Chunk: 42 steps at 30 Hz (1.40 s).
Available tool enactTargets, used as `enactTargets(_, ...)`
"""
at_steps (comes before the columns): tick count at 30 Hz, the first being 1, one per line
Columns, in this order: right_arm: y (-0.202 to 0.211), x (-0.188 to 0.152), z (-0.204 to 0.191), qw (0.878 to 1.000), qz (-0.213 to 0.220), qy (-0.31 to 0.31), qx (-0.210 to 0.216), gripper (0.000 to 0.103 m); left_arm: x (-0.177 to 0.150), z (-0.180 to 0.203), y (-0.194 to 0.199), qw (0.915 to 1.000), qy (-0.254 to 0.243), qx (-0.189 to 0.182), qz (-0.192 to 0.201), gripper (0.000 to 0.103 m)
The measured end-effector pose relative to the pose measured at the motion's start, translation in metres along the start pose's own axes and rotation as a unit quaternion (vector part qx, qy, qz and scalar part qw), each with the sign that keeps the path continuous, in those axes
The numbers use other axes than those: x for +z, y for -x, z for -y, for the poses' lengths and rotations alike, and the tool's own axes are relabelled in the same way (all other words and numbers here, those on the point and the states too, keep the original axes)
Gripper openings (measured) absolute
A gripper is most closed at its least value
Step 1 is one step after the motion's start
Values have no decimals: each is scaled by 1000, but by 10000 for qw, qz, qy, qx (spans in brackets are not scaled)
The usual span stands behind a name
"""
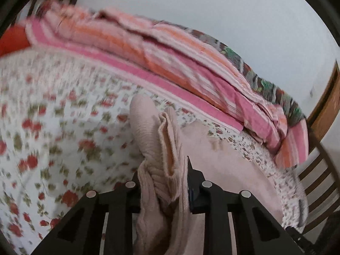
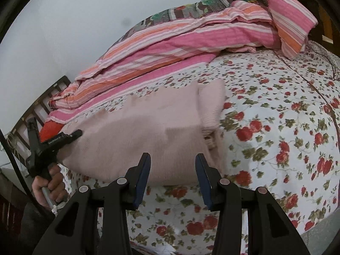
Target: Fold small clothes
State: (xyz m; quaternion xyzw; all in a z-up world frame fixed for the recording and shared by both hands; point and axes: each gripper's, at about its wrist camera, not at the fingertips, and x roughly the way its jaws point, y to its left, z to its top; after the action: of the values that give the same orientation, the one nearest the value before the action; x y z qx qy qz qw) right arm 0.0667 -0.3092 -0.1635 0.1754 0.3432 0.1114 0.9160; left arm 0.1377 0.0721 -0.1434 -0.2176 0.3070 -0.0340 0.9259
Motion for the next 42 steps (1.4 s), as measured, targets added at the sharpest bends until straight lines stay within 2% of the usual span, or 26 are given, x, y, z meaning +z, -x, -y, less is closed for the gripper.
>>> enactTargets(5, 14, 9, 18, 9996, 177, -79, -191, 44, 11, 64, 8, 9981, -553, 234, 127, 23)
enactTargets(9, 27, 16, 39, 9983, 258, -303, -422, 44, 13, 119, 14, 9951, -951, 49, 250, 22)
enactTargets(12, 37, 19, 54, 9971, 283, -480, -514, 44, 7, 160, 11, 9931, -1144, -145, 203, 22)
enactTargets(16, 52, 17, 65, 9958, 333, -527, -677, 44, -30, 218, -13, 9880, -1507, -294, -162, 22)
enactTargets(21, 62, 10, 77, 9944, 297, -557, -850, 44, -92, 247, -51, 9766, -1887, -383, -959, 24)
enactTargets(23, 63, 7, 79, 9944, 257, -529, -882, 44, -102, 246, -53, 9718, -2000, -692, -1036, 34)
enactTargets(25, 62, 5, 79, 9948, 225, -468, -872, 44, -92, 237, -51, 9646, -1781, -1422, -1329, 57)
enactTargets(28, 59, 8, 74, 9962, 232, -426, -716, 44, -73, 219, -46, 9534, -1405, -2087, -1667, 61)
enactTargets(30, 53, 15, 68, 9975, 266, -410, -502, 44, -57, 199, -34, 9520, -1218, -2303, -1607, 62)
enactTargets(34, 33, 37, 54, 9986, 281, -426, 114, 51, -32, 156, -12, 9629, -899, -2313, -1061, 70)
enactTargets(37, 6, 52, 43, 9951, 162, -648, 735, 55, -17, 119, -8, 9744, -784, -1902, -910, 70)
enactTargets(39, -14, 58, 37, 9930, 15, -786, 885, 55, -13, 101, -12, 9786, -697, -1709, -909, 70)
enactTargets(42, -45, 64, 28, 9905, -177, -1044, 873, 55, -12, 72, -13, 9824, -542, -1503, -965, 70)
